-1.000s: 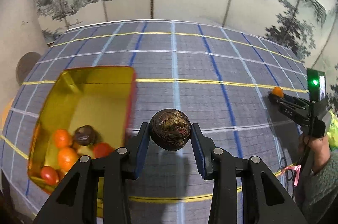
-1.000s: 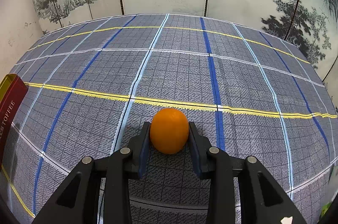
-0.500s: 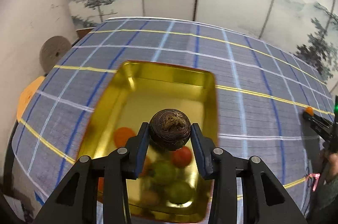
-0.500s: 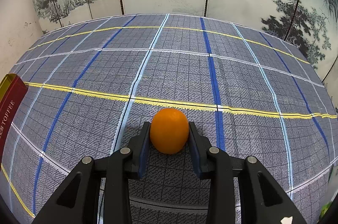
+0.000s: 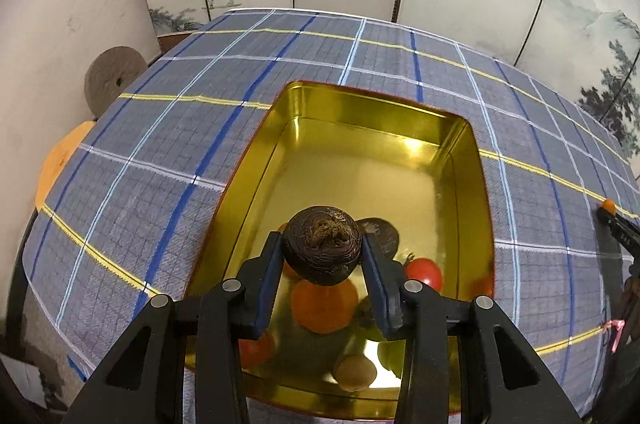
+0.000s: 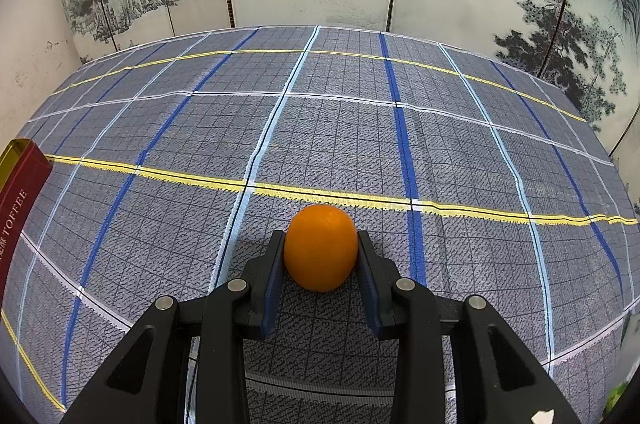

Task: Organize fruits
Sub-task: 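Carry the brown kiwi into the tin with the left gripper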

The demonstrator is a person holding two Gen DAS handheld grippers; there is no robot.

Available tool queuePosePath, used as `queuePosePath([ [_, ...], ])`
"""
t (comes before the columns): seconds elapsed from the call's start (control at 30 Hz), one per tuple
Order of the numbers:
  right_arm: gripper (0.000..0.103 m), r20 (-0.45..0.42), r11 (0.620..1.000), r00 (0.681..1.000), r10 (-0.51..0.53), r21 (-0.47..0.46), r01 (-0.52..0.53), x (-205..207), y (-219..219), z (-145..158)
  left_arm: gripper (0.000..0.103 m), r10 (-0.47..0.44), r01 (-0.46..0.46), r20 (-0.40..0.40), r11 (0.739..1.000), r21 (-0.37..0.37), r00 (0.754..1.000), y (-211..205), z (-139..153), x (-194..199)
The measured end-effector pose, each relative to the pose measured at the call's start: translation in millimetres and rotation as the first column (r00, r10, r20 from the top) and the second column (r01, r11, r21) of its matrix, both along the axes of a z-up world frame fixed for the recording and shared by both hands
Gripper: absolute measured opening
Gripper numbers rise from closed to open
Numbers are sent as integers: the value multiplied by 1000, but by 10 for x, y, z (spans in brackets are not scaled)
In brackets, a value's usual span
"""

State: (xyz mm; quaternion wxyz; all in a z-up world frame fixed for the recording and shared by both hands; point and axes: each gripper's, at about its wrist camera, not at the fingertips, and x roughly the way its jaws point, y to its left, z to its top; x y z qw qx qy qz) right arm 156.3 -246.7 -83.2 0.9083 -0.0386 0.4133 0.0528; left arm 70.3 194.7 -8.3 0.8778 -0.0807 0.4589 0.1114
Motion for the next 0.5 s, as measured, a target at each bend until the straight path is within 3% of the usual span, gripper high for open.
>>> queuePosePath([
  [0.5,32,0,1000,1000,0,-2,0,-2,-2,0,41,7,-7,-13,1000,-10,1000,80,-107,-62],
])
